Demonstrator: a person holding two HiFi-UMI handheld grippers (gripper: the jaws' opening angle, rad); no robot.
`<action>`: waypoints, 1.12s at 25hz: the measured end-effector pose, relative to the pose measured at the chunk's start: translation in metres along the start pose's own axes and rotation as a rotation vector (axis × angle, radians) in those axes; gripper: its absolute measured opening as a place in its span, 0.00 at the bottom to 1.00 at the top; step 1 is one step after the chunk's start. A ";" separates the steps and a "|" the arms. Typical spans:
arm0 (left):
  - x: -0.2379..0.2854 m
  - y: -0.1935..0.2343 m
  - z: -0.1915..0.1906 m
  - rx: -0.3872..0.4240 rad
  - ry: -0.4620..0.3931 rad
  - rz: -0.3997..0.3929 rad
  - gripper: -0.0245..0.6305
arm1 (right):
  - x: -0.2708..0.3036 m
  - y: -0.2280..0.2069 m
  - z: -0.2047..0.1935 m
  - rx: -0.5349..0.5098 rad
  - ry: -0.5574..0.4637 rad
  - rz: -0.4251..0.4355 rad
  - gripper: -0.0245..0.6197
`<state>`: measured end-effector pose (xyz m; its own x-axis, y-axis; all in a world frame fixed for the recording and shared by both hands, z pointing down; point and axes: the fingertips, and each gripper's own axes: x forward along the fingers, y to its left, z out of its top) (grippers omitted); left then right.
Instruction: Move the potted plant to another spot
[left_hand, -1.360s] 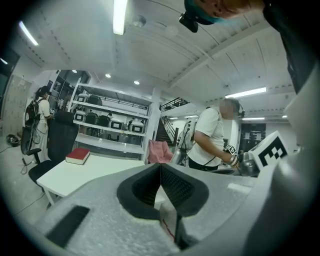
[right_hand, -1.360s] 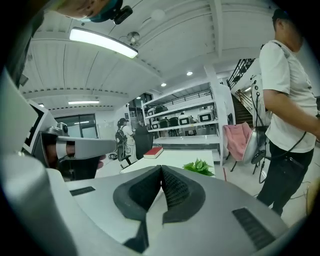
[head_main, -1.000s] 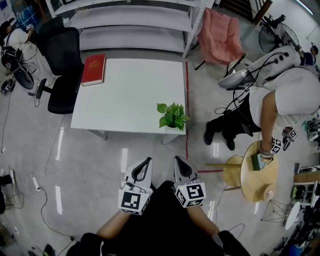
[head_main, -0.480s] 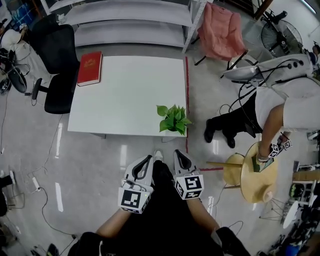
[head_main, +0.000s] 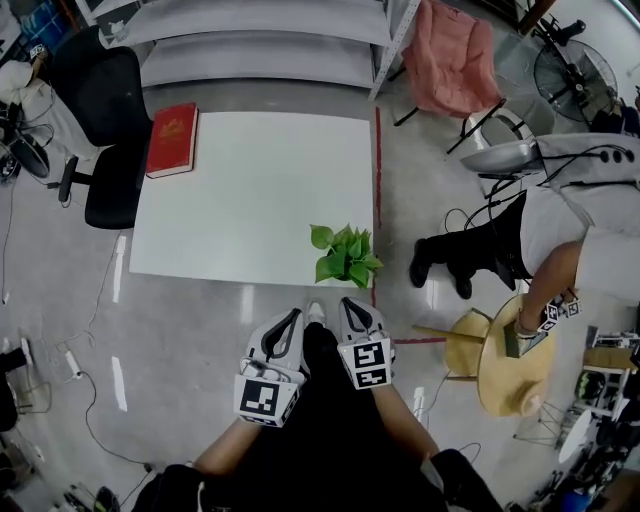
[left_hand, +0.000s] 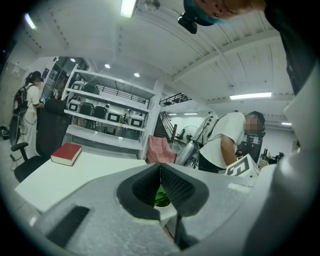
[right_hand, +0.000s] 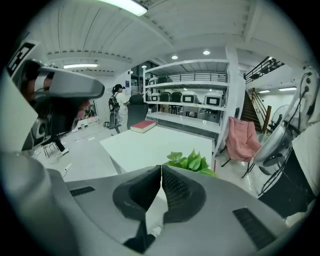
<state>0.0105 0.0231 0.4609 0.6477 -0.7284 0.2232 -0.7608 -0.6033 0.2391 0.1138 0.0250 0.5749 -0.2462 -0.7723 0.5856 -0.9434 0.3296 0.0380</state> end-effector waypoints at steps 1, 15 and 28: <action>0.005 0.001 0.000 -0.001 0.007 0.001 0.06 | 0.007 -0.001 -0.003 -0.017 0.024 0.008 0.06; 0.042 0.016 -0.010 -0.023 0.066 0.010 0.06 | 0.070 -0.013 -0.044 -0.309 0.278 0.056 0.06; 0.054 0.022 -0.016 -0.030 0.103 0.025 0.06 | 0.098 -0.023 -0.073 -0.470 0.396 0.063 0.06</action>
<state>0.0289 -0.0245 0.4936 0.6302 -0.7051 0.3252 -0.7765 -0.5739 0.2602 0.1274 -0.0185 0.6901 -0.1124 -0.5129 0.8511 -0.7088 0.6417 0.2931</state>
